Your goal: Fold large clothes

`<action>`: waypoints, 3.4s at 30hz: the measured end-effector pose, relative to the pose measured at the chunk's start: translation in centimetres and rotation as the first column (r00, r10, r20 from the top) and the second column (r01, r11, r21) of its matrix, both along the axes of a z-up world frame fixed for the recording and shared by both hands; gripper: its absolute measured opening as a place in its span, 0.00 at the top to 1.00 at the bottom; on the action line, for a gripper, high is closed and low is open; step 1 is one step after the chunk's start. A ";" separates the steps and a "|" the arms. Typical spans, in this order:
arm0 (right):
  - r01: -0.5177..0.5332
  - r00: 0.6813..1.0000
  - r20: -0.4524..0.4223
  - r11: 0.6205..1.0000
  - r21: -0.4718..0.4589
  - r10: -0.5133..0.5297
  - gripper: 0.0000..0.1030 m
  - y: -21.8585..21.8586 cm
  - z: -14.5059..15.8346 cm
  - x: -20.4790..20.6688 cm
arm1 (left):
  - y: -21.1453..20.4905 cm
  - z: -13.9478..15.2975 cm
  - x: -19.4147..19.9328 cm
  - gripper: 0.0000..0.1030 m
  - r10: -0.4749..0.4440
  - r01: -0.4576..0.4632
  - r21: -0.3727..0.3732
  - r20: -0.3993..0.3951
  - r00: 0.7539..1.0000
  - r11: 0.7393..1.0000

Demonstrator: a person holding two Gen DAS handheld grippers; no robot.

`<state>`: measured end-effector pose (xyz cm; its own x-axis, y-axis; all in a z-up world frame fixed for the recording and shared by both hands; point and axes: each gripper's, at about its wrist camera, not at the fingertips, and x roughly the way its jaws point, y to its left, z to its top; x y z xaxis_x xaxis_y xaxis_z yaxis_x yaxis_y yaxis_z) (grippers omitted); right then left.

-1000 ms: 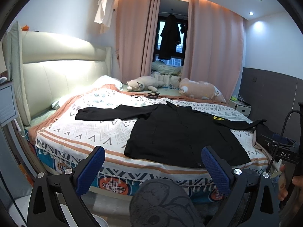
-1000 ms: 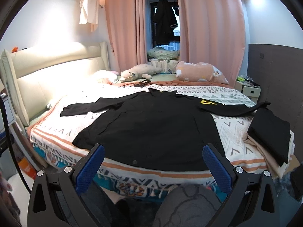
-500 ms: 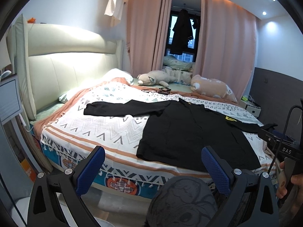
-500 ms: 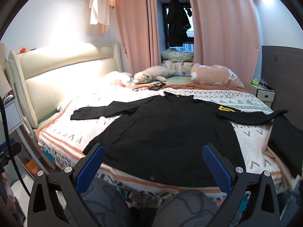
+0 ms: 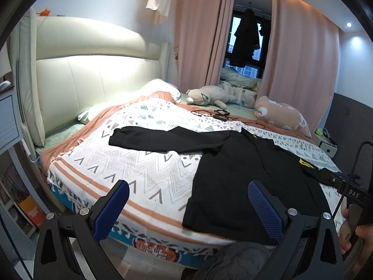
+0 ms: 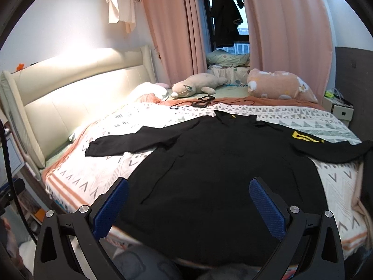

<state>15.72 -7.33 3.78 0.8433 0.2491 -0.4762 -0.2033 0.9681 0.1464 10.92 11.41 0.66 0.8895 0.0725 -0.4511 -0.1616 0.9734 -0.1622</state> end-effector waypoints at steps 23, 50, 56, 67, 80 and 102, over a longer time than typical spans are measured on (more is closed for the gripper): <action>0.031 0.999 -0.036 0.991 0.132 -0.027 0.00 2.2 0.1 19.2 | 9.3 -1.5 15.2 0.01 0.191 -0.203 -0.090 -0.127 0.973 0.975; 0.094 0.963 -0.267 0.966 0.243 -0.027 0.62 4.2 -8.2 37.3 | 23.3 -13.7 33.4 0.54 0.271 -0.416 -0.247 -0.461 0.845 0.875; 0.110 0.940 -0.341 0.958 0.264 -0.014 0.82 4.7 -11.8 40.2 | 25.7 -17.5 35.4 0.55 0.294 -0.486 -0.247 -0.545 0.785 0.838; 0.036 0.922 -0.364 0.909 0.414 0.129 0.93 6.8 -14.8 42.7 | 28.1 -18.7 38.5 0.91 0.333 -0.518 -0.179 -0.584 0.740 0.837; 0.017 0.849 -0.470 0.875 0.484 0.243 0.93 9.0 -20.1 45.3 | 24.1 -5.5 39.0 0.99 0.275 -0.347 -0.134 -0.378 0.884 0.928; 0.135 0.949 -0.311 0.832 0.538 0.047 0.88 -6.9 -8.4 33.1 | 1.5 16.1 39.1 0.99 -0.015 0.012 -0.040 -0.077 0.997 0.999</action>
